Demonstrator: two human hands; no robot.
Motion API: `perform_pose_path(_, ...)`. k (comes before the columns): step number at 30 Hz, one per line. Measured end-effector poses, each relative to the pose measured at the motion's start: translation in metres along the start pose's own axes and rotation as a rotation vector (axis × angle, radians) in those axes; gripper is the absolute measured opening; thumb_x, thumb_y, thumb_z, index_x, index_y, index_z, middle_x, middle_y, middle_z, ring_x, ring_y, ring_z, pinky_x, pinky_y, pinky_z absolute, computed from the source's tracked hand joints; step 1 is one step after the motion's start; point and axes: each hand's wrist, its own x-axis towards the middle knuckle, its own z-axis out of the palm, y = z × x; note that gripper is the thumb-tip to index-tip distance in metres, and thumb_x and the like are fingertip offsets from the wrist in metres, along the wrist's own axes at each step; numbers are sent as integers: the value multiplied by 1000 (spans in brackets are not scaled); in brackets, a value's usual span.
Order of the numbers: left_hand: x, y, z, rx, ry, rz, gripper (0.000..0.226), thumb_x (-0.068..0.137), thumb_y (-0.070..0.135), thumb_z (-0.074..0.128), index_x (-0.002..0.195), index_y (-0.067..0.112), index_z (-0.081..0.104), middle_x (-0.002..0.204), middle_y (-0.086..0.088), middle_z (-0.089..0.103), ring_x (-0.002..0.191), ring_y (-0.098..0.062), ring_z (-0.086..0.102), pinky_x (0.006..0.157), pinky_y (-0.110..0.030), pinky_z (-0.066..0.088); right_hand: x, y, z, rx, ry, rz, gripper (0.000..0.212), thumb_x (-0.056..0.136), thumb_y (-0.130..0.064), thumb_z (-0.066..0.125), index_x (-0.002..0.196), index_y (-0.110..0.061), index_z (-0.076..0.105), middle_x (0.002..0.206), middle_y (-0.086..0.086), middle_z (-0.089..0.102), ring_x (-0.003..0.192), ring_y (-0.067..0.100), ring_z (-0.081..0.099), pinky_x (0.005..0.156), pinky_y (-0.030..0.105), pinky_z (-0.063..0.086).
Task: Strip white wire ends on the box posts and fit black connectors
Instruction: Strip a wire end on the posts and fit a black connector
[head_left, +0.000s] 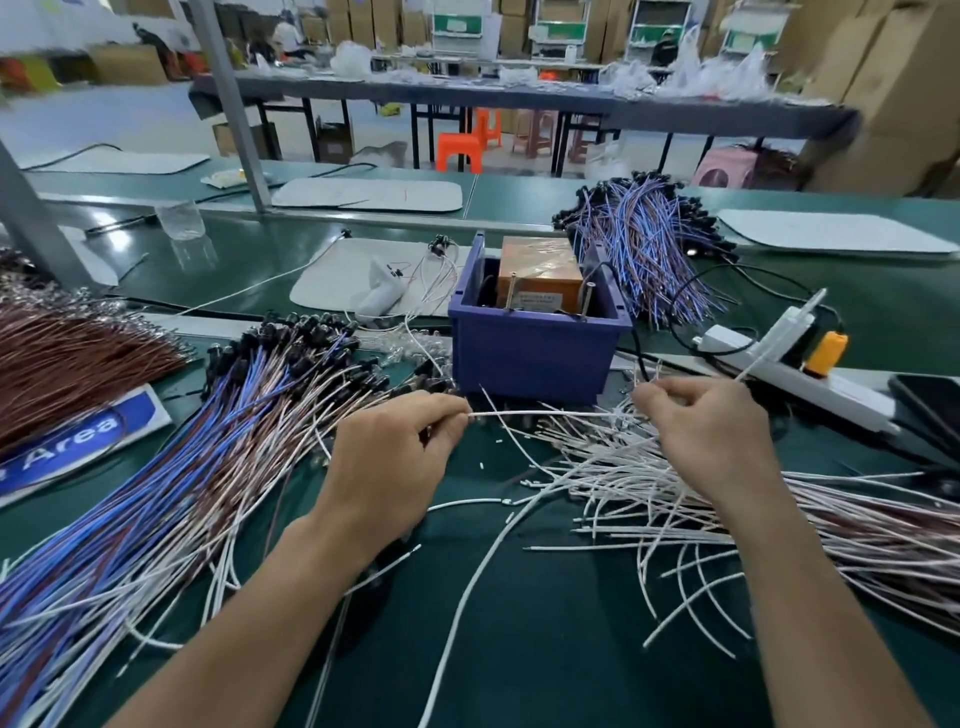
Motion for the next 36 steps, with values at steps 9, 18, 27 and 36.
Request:
perform_pose_path(9,-6,8,13,110,-119,-21,15,91,19,75,102,28,81,96,18,76,92,-4,66,76,-16,45,-9,-6,-15,-322,-58,89,40,90,-54,69,64,-24,66,58,-9,58,55,9,52,60,25,39)
perform_pose_path(18,-6,12,15,10,-180,-81,26,94,13,66,110,29,79,106,22,74,98,-1,66,92,-26,53,-10,-3,8,404,-325,-54,18,86,1,70,83,-14,80,64,9,71,47,17,54,49,26,46)
perform_pose_path(27,-6,15,12,-45,-214,22,28,88,15,63,103,29,82,99,21,74,90,0,68,82,-28,53,-32,-21,66,-166,-221,-528,37,84,-11,60,109,-31,78,101,-9,72,106,10,59,103,30,45)
perform_pose_path(36,-2,3,16,-178,-69,-52,21,91,24,71,108,33,78,99,28,72,90,4,68,82,-15,50,-34,-14,67,128,-164,-477,15,91,-17,71,93,-29,80,72,-21,70,65,2,63,61,14,45)
